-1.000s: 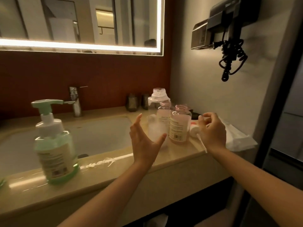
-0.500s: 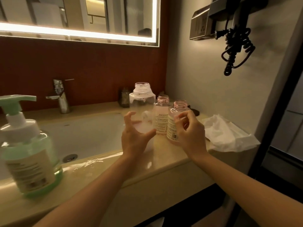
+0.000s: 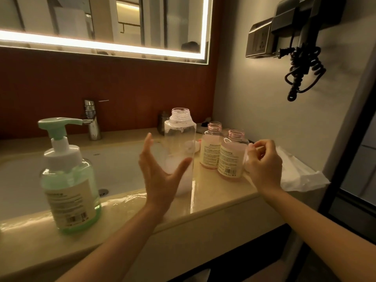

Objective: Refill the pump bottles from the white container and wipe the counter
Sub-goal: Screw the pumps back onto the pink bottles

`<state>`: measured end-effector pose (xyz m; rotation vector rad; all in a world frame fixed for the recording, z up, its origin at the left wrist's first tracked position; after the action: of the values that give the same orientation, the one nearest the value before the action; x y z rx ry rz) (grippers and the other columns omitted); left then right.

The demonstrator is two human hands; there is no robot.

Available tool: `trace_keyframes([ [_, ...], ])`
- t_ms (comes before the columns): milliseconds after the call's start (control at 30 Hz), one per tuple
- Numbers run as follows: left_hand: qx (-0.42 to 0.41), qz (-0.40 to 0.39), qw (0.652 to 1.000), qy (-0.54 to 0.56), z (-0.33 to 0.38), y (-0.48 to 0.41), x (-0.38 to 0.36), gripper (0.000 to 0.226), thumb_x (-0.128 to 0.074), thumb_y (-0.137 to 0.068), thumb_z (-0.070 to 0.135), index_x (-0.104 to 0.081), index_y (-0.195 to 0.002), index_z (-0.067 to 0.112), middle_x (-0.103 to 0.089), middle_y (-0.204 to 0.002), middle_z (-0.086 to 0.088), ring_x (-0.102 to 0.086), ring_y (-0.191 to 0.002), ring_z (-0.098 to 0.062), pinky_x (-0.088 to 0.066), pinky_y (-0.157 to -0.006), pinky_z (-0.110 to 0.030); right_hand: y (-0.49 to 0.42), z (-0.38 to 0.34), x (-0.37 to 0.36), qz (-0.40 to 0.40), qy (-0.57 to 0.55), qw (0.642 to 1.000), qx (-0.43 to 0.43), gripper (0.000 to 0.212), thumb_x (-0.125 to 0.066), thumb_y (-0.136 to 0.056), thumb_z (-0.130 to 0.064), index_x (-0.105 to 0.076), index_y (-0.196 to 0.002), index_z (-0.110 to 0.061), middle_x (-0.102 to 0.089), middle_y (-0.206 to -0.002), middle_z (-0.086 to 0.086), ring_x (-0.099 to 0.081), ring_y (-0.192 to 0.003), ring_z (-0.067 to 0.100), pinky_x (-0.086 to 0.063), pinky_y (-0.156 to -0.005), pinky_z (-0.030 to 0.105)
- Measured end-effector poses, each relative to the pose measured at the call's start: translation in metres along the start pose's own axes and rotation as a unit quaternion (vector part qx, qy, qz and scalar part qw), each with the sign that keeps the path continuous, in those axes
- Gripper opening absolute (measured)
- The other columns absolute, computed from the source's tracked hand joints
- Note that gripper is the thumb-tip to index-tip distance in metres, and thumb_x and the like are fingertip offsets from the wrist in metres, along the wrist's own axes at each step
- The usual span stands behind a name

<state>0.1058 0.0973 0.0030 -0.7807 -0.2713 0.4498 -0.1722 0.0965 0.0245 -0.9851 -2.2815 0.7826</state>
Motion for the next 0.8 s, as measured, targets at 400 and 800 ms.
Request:
trace_keyframes([
  [400, -0.014, -0.174, 0.985, 0.005, 0.039, 0.044, -0.112, 0.070, -0.071, -0.077, 0.036, -0.031, -0.131, 0.018, -0.045, -0.127, -0.001, -0.045, -0.108, -0.005, -0.036, -0.076, -0.001, -0.043, 0.073, -0.033, -0.186, 0.210, 0.955, -0.093, 0.046, -0.051, -0.089, -0.047, -0.049, -0.116, -0.010, -0.058, -0.116, 0.011, -0.056, -0.099, 0.028, -0.047, -0.078, 0.036],
  [800, 0.083, -0.146, 0.985, -0.035, 0.000, 0.025, -0.168, 0.100, -0.079, -0.060, 0.049, -0.022, -0.137, 0.022, -0.045, -0.131, -0.003, -0.048, -0.118, -0.022, -0.048, -0.091, -0.043, -0.036, 0.085, -0.058, -0.324, 0.263, 0.903, -0.098, 0.022, -0.058, -0.085, -0.037, -0.055, -0.090, -0.016, -0.061, -0.100, 0.010, -0.055, -0.083, 0.024, -0.039, -0.063, 0.028],
])
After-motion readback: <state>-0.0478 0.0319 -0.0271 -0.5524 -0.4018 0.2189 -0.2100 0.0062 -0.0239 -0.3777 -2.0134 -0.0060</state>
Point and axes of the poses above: each hand's wrist, its own y-axis away from the middle knuckle, its own x-axis out of the back of the hand, z = x × y, the point moved 9 cm from there along -y, towards the middle knuckle
